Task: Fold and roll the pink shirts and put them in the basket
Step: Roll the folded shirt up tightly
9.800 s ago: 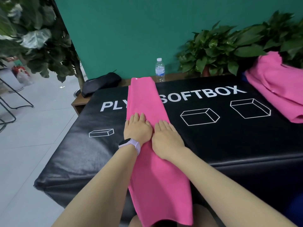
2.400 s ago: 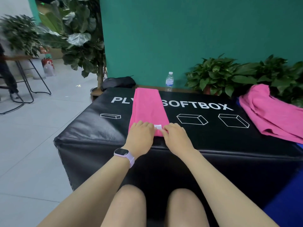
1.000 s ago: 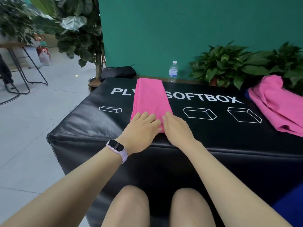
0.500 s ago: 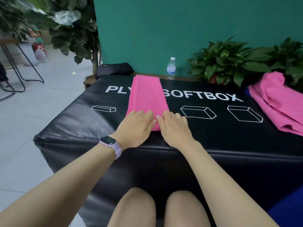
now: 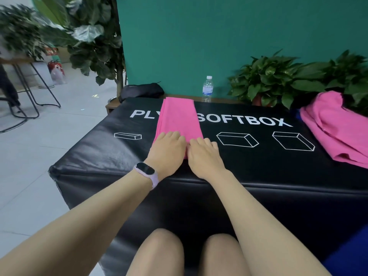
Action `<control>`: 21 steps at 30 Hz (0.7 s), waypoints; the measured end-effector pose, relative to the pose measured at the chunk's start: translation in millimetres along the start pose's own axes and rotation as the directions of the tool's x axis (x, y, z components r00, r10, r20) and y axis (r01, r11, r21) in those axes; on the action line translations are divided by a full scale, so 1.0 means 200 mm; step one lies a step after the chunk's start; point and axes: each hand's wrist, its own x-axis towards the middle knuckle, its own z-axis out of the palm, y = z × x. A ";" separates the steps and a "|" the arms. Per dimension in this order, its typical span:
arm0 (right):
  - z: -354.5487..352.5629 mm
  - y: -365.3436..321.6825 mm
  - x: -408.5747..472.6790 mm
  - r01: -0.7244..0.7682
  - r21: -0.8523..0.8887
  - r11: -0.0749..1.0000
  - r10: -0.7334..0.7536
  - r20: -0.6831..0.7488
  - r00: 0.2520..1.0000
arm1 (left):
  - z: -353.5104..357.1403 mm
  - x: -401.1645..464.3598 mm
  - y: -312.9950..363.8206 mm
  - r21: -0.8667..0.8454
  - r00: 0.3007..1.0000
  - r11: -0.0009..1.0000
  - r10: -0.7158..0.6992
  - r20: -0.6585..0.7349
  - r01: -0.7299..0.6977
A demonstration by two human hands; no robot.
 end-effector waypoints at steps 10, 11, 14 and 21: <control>0.02 -0.01 0.16 -0.127 0.168 0.978 0.114 0.088 0.990 | 0.02 -0.16 0.02 -0.177 0.982 0.970 -0.179 -0.055 0.167; 0.02 -0.01 0.15 -0.132 0.164 0.978 0.120 0.083 0.989 | 0.02 -0.14 0.02 -0.172 0.984 0.972 -0.170 -0.045 0.160; 0.01 -0.02 0.09 -0.135 0.120 0.984 0.126 0.078 0.989 | 0.02 -0.11 -0.02 -0.197 0.992 0.973 -0.123 -0.018 0.117; 0.03 0.00 0.02 -0.026 0.030 0.999 0.027 -0.018 0.999 | 0.09 -0.04 -0.13 -0.082 0.996 0.995 -0.065 -0.057 0.061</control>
